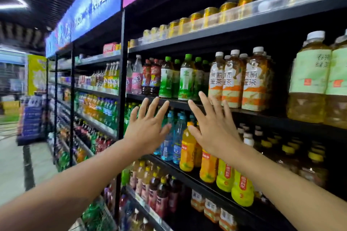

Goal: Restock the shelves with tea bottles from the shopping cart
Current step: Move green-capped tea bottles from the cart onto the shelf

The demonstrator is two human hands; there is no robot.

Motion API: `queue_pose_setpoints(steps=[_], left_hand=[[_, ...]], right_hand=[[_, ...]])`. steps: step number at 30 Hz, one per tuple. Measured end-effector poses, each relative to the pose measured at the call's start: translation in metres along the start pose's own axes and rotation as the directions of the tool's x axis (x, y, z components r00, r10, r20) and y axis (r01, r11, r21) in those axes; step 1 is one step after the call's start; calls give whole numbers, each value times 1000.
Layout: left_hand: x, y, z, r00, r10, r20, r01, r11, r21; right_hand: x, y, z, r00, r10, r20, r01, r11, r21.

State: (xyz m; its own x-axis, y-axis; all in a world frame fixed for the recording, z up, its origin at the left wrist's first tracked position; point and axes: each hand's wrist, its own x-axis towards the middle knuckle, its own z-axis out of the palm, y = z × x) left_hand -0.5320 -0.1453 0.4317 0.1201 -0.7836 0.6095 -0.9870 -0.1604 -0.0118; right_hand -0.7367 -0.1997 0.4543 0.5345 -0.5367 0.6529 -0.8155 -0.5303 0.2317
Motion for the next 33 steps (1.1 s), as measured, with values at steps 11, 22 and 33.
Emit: queue_pose_setpoints(steps=[11,22,33], left_hand=[[61,-113,37,996,90,-16,-91,995,-31],[155,-148,109,978,207,-37,-210,967,-146],[252,-135,140,961,230,-156,-261,937,-231]], right_hand=[[102,-79,57,988,148,36,-149,988,32],[161,-46,90,940,334,67,-323,937,-132],[209,-18,115,954,298,-39,-301,939,-167]])
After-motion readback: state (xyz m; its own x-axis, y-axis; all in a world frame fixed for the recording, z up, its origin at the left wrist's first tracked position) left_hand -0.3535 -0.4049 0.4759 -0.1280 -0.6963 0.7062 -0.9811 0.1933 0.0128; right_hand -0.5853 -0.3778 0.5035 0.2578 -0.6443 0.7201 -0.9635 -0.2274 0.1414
